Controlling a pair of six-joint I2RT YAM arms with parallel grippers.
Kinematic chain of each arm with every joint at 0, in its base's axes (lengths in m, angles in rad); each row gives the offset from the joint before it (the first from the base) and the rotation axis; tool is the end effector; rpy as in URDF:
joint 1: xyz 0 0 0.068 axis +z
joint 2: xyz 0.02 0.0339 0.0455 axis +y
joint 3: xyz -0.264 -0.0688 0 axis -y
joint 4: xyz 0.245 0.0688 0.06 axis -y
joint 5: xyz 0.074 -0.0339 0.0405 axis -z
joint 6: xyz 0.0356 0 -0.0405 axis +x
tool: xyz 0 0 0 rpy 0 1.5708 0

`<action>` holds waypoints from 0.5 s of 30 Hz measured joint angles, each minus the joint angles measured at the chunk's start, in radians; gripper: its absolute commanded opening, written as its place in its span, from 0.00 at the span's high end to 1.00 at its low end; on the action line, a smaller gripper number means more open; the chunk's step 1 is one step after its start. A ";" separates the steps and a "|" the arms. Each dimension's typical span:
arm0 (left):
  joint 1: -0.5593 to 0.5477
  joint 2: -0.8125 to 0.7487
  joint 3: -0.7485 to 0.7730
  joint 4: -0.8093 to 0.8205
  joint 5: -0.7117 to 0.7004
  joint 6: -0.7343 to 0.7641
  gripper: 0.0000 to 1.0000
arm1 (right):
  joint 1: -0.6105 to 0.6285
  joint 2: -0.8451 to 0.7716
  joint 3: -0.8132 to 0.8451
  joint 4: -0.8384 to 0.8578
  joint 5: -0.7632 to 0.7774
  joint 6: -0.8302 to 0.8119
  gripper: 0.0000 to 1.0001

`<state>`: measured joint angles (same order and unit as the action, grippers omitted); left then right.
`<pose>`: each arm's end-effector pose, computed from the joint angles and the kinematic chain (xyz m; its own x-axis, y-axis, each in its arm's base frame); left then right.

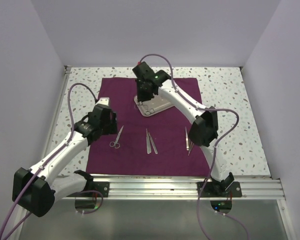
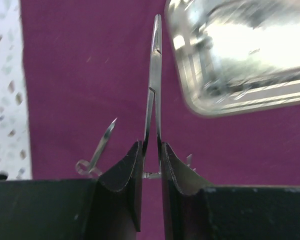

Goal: Open and lay out the surgical kit
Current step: Place the medical item in the surgical kit.

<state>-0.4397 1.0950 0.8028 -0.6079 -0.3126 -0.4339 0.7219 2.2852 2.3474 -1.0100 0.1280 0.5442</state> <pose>0.2019 -0.0829 0.2506 -0.7408 -0.0936 -0.6652 -0.0874 0.9953 -0.0427 0.3764 0.3254 0.2993 -0.8319 -0.0483 -0.5529 -0.1973 0.9568 0.2134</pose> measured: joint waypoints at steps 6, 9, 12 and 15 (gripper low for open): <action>0.093 -0.043 0.001 0.000 -0.026 0.013 0.21 | 0.133 -0.071 -0.243 0.125 -0.161 0.197 1.00; 0.135 -0.090 0.011 0.000 -0.031 0.024 0.20 | 0.198 -0.031 -0.270 0.143 -0.235 0.259 1.00; 0.146 -0.120 0.031 0.004 -0.035 0.034 0.20 | 0.223 0.000 -0.270 0.173 -0.278 0.315 1.00; 0.151 -0.130 0.044 0.017 -0.036 0.038 0.20 | 0.219 0.020 -0.262 0.198 -0.286 0.363 1.00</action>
<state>-0.2890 0.9646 0.8471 -0.5907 -0.3489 -0.3962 0.9409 2.3054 2.0857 -0.8124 -0.1585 0.9073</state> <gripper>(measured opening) 0.801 0.190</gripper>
